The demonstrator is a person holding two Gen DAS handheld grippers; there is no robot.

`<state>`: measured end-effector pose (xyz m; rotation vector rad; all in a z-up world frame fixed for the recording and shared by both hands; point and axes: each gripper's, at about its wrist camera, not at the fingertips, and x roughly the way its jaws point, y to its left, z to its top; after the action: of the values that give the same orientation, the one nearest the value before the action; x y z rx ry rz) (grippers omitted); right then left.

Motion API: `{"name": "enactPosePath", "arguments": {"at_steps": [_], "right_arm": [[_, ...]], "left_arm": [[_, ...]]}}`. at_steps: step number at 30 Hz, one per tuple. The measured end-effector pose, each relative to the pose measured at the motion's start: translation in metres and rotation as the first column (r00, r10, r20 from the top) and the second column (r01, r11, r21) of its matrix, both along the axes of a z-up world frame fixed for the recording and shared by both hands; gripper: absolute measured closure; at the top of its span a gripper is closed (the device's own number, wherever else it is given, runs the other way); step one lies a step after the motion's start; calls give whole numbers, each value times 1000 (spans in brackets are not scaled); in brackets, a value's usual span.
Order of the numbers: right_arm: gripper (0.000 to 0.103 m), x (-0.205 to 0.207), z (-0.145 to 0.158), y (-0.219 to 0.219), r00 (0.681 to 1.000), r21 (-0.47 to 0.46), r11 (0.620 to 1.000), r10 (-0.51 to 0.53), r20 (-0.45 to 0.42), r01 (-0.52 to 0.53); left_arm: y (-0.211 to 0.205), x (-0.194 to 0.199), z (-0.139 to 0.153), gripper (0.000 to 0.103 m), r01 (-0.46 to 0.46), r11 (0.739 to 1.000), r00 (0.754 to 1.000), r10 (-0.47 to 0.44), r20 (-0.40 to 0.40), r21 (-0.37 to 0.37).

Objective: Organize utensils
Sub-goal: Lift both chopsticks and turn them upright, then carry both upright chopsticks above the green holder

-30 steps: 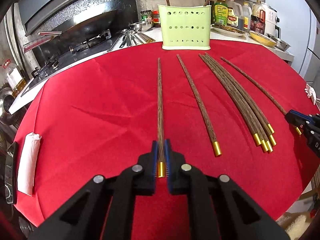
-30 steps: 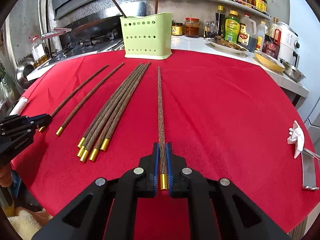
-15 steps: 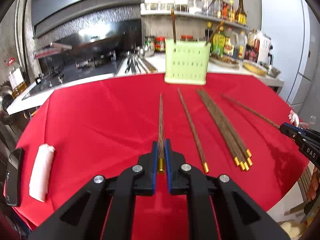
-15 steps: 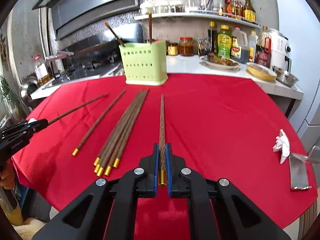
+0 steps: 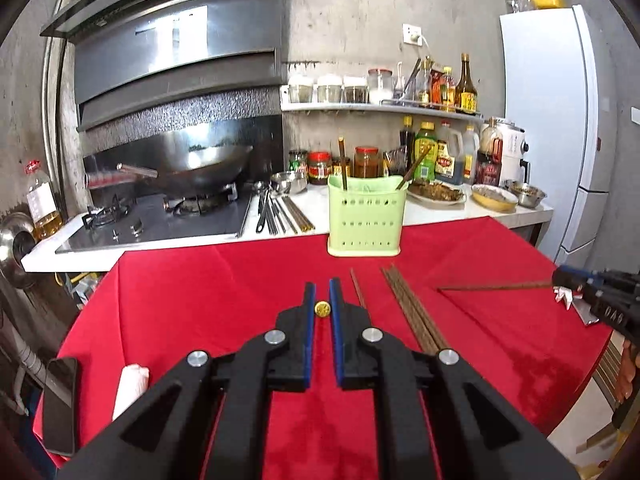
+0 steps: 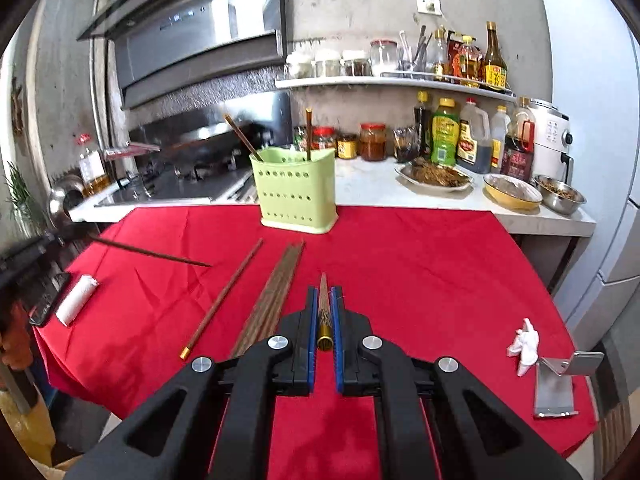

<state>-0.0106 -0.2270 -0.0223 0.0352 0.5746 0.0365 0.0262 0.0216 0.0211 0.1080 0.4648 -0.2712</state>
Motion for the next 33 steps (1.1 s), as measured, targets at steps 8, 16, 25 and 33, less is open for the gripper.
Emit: {"name": "enactPosePath", "arguments": {"at_steps": [8, 16, 25, 33], "right_arm": [[96, -8, 24, 0, 993, 37, 999, 15, 113, -20], [96, -4, 64, -2, 987, 4, 1000, 21, 157, -22], [96, 33, 70, 1, 986, -22, 999, 28, 163, -25], [96, 68, 23, 8, 998, -33, 998, 48, 50, -47]], "left_arm": [[-2, 3, 9, 96, 19, 1000, 999, -19, 28, -14], [-1, 5, 29, 96, 44, 999, 997, -42, 68, -23], [-3, 29, 39, 96, 60, 997, 996, -58, 62, -40], [-11, 50, 25, 96, 28, 1000, 999, -28, 31, -10]]}}
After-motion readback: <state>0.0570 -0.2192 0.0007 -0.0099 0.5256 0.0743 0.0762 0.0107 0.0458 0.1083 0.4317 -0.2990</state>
